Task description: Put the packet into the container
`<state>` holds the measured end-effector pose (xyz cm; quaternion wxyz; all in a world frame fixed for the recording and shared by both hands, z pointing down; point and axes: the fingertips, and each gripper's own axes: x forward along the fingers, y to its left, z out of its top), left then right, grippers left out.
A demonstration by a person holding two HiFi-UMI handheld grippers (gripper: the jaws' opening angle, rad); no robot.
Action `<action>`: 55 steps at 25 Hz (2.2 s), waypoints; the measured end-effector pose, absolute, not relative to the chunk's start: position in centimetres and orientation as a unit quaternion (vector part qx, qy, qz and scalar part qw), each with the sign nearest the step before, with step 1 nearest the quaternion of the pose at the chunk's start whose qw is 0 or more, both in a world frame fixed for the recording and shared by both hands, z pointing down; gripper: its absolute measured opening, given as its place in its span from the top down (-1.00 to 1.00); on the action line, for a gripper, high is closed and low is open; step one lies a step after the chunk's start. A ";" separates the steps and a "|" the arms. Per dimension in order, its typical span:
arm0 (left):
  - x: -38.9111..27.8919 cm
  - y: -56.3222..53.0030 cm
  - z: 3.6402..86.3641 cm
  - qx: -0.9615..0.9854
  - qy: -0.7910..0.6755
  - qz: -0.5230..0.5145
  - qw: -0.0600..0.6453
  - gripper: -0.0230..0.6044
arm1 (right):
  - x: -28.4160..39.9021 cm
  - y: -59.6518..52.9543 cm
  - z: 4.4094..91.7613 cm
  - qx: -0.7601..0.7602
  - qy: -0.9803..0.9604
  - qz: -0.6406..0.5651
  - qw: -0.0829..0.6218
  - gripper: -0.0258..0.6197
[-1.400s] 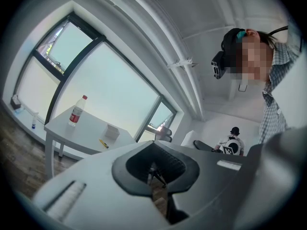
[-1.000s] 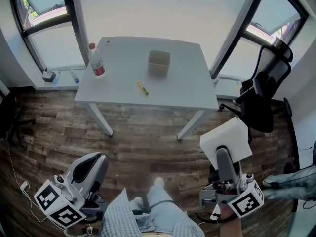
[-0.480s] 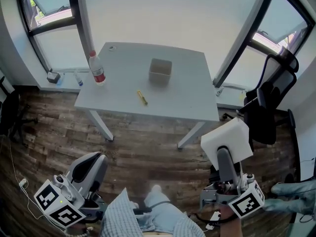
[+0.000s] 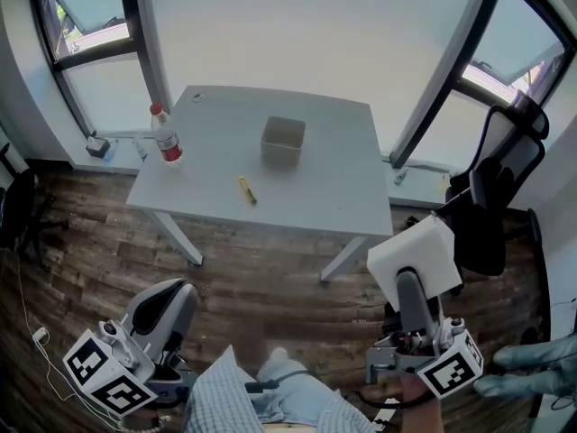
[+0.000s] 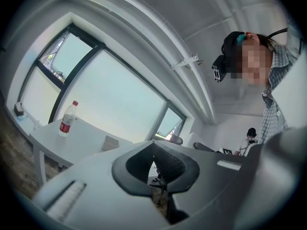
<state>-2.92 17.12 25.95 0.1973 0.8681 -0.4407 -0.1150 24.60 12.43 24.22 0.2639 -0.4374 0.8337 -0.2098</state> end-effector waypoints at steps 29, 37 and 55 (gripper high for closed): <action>-2.1 13.6 26.6 0.863 -0.446 -0.117 0.206 0.92 | 25.9 9.3 25.9 -0.442 0.842 -0.201 0.236 0.04; -2.4 9.7 26.5 0.873 -0.423 -0.113 0.216 0.92 | 25.1 6.7 25.4 -0.460 0.837 -0.189 0.228 0.04; -5.6 -2.1 26.1 0.886 -0.385 -0.105 0.236 0.92 | 21.5 -2.8 24.9 -0.497 0.817 -0.191 0.221 0.04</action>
